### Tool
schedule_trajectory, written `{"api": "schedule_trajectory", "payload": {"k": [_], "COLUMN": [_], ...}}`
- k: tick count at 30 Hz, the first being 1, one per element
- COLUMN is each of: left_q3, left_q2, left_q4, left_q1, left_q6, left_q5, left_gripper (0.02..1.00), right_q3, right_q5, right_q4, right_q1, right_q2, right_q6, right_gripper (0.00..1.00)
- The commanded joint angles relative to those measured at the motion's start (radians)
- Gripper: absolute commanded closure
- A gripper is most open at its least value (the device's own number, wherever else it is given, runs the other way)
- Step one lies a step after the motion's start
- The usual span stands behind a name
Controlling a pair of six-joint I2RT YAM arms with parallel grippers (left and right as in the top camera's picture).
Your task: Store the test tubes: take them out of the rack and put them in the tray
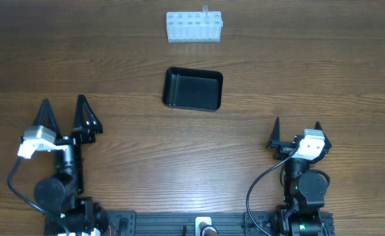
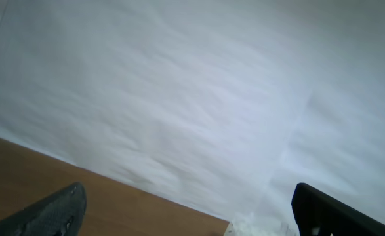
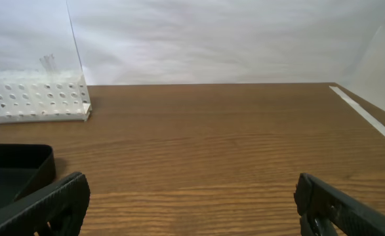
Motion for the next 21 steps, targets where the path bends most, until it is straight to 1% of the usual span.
{"api": "schedule_trajectory", "payload": {"k": [1, 6, 13, 17, 21], "left_q3": [-0.080, -0.086, -0.086, -0.086, -0.086], "left_q2": [-0.087, -0.120, -0.235, -0.272, -0.272], "left_q4": [0.027, -0.040, -0.283, -0.360, -0.389], "left_q1": [0.005, 0.005, 0.002, 0.002, -0.008], "left_q6": [-0.007, -0.006, 0.002, 0.032, 0.111], "left_q5": [0.024, 0.023, 0.023, 0.024, 0.023], "left_gripper": [0.020, 0.020, 0.020, 0.023, 0.023], "right_q3": [-0.005, -0.005, -0.005, -0.005, -0.005], "right_q5": [-0.002, -0.002, -0.002, -0.002, -0.002], "right_q4": [-0.004, -0.004, -0.004, -0.004, -0.004], "right_q1": [-0.005, -0.005, -0.005, -0.005, -0.005], "right_q2": [-0.009, -0.009, -0.009, -0.009, -0.009], "right_q6": [0.003, 0.003, 0.003, 0.003, 0.003], "right_gripper": [0.009, 0.009, 0.007, 0.009, 0.007]}}
